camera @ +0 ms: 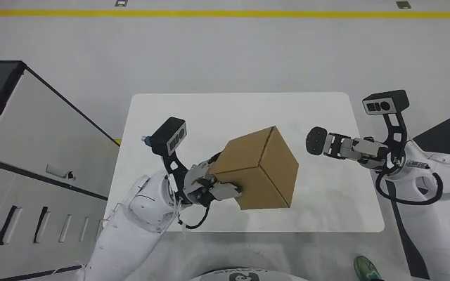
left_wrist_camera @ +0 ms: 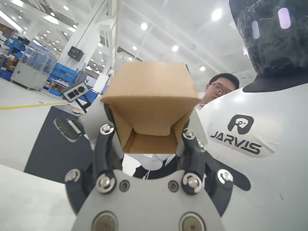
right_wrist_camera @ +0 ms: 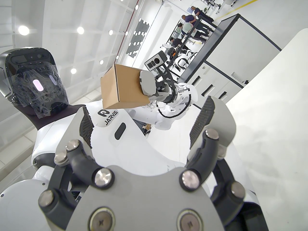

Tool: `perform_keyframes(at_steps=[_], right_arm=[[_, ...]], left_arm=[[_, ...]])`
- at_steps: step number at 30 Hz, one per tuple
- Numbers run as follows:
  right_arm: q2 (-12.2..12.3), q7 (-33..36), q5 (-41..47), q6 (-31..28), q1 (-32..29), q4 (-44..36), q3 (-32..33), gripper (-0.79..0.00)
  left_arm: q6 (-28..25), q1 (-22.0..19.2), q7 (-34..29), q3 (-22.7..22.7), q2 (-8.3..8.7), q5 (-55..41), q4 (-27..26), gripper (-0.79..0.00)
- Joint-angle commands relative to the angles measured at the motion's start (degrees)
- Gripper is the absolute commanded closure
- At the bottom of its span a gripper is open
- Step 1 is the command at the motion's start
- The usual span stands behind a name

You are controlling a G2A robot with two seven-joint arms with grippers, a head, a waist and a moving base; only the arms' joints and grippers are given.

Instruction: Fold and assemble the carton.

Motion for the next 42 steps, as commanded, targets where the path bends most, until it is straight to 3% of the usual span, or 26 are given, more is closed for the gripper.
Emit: perform_keyframes(at_steps=[1, 9, 14, 20, 25, 35, 42], right_arm=[[0.0, 0.0, 0.0, 0.0, 0.0, 0.0, 0.0, -0.785], [0.0, 0.0, 0.0, 0.0, 0.0, 0.0, 0.0, -0.785], [0.0, 0.0, 0.0, 0.0, 0.0, 0.0, 0.0, -0.785], [0.0, 0.0, 0.0, 0.0, 0.0, 0.0, 0.0, -0.785], [0.0, 0.0, 0.0, 0.0, 0.0, 0.0, 0.0, -0.785], [0.0, 0.0, 0.0, 0.0, 0.0, 0.0, 0.0, -0.785], [0.0, 0.0, 0.0, 0.0, 0.0, 0.0, 0.0, -0.785]], left_arm=[[0.2, -0.2, 0.1, 0.1, -0.05, 1.3, 0.1, 0.000], [-0.3, -0.8, -1.8, -0.3, 0.09, 3.4, 0.1, 0.000], [-7.3, -3.2, 5.3, -3.0, -0.66, 9.7, 1.7, 0.000], [-7.3, -7.0, 12.3, -2.7, -1.63, 22.4, 1.2, 0.000], [-7.3, -9.4, 17.7, -2.2, -1.36, 34.9, 1.2, 0.000], [-7.3, -11.5, 37.7, -3.2, -0.37, 59.0, 3.2, 0.000], [-7.3, -11.5, 37.7, -3.2, -0.37, 59.0, 3.2, 0.000]])
